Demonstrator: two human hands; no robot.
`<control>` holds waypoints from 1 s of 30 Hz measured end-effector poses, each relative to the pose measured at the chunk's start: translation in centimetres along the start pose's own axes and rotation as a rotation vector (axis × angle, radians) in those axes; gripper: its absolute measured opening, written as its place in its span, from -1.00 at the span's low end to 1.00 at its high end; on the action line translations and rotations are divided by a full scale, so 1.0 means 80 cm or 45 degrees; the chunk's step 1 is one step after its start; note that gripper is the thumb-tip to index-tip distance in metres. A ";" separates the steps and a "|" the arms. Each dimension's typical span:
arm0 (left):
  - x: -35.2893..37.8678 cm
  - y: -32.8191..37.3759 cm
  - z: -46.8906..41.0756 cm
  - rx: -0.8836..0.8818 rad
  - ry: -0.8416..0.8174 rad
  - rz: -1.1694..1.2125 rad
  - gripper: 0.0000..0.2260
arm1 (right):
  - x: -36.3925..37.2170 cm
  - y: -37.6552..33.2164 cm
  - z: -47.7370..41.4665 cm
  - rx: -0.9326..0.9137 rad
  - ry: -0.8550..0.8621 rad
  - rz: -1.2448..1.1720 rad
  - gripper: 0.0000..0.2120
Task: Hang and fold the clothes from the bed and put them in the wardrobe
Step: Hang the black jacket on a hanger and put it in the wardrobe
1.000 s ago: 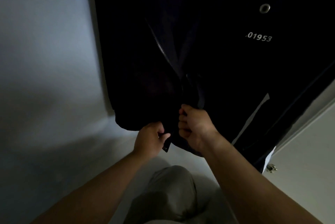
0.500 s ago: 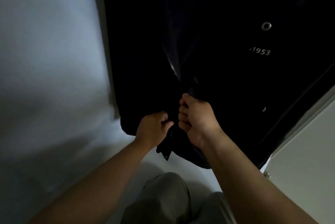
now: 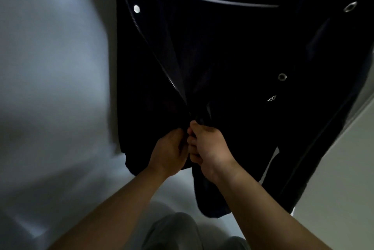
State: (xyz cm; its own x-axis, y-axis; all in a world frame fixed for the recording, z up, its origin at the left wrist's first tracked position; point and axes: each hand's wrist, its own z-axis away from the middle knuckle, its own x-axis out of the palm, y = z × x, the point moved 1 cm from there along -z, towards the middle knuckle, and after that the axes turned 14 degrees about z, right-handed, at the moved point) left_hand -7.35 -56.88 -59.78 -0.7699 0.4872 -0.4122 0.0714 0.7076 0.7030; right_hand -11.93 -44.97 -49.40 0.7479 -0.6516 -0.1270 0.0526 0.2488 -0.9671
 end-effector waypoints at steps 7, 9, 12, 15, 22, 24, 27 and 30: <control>-0.026 0.028 -0.016 0.122 0.073 0.001 -0.73 | -0.007 -0.009 0.003 0.056 -0.072 0.110 -0.66; -0.024 0.035 -0.015 0.284 0.115 -0.119 -0.74 | -0.009 -0.007 0.001 0.096 -0.095 0.102 -0.66; -0.018 0.036 -0.017 0.381 0.161 -0.200 -0.76 | -0.007 -0.004 0.000 0.129 -0.116 0.082 -0.66; -0.020 0.022 -0.016 0.362 0.140 -0.346 -0.70 | -0.010 -0.021 -0.001 0.050 -0.103 0.021 -0.68; -0.034 0.051 -0.031 0.326 0.186 -0.310 -0.70 | -0.030 -0.063 0.014 -0.164 -0.093 -0.015 -0.68; -0.039 0.073 -0.042 0.384 0.232 -0.283 -0.72 | -0.029 -0.059 0.020 -0.155 -0.105 0.000 -0.68; -0.042 0.093 -0.054 0.491 0.230 -0.315 -0.71 | -0.026 -0.058 0.026 -0.127 -0.121 -0.028 -0.66; -0.045 0.097 -0.054 0.500 0.210 -0.411 -0.64 | -0.037 -0.085 0.030 -0.182 -0.095 -0.092 -0.68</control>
State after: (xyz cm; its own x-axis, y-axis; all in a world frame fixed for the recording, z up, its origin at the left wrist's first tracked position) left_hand -6.73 -55.35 -50.32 -0.8792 0.1485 -0.4527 0.0221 0.9619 0.2726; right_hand -12.88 -43.03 -41.89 0.7927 -0.6080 -0.0443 0.0176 0.0956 -0.9953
